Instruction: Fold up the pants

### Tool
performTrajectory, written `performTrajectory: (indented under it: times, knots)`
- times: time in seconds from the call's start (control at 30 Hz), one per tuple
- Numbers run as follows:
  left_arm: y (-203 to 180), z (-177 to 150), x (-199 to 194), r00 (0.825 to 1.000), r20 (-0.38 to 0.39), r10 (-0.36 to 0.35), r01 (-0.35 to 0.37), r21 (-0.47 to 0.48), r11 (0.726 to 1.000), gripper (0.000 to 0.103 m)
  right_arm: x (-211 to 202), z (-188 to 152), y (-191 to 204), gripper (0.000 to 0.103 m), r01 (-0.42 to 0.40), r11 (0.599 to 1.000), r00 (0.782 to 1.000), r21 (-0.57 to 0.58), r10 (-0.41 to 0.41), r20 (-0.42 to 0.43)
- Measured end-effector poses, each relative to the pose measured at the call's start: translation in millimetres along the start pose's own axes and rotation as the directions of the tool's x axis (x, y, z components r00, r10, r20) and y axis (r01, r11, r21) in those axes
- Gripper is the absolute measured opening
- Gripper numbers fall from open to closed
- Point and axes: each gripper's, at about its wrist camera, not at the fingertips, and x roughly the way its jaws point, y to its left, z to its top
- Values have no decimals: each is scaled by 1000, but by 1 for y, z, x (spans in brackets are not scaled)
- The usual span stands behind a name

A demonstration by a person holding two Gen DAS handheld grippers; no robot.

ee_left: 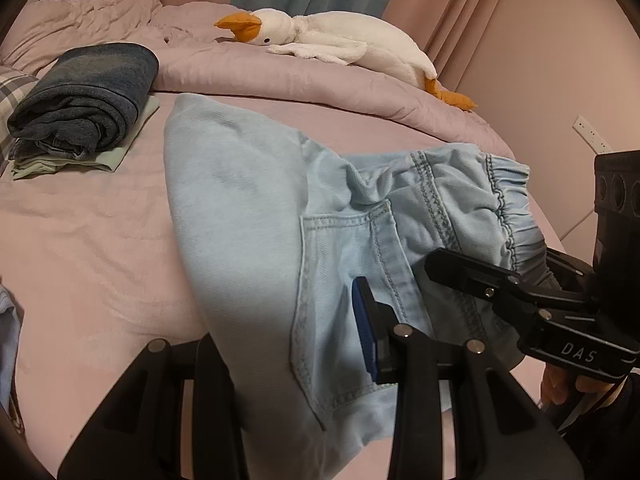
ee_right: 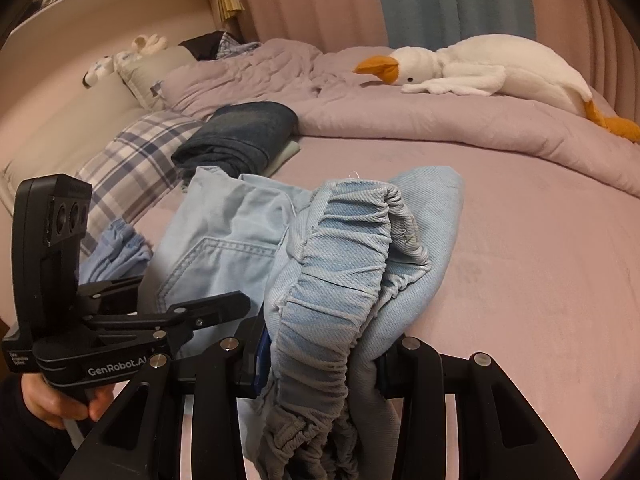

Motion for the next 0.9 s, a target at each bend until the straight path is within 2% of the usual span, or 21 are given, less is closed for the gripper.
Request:
performTrajectory:
  times: [0.9]
  knots:
    - [1, 16, 36, 999, -41, 23, -22, 32, 999, 35, 28, 11, -6, 41, -8, 999, 1000, 42, 8, -11]
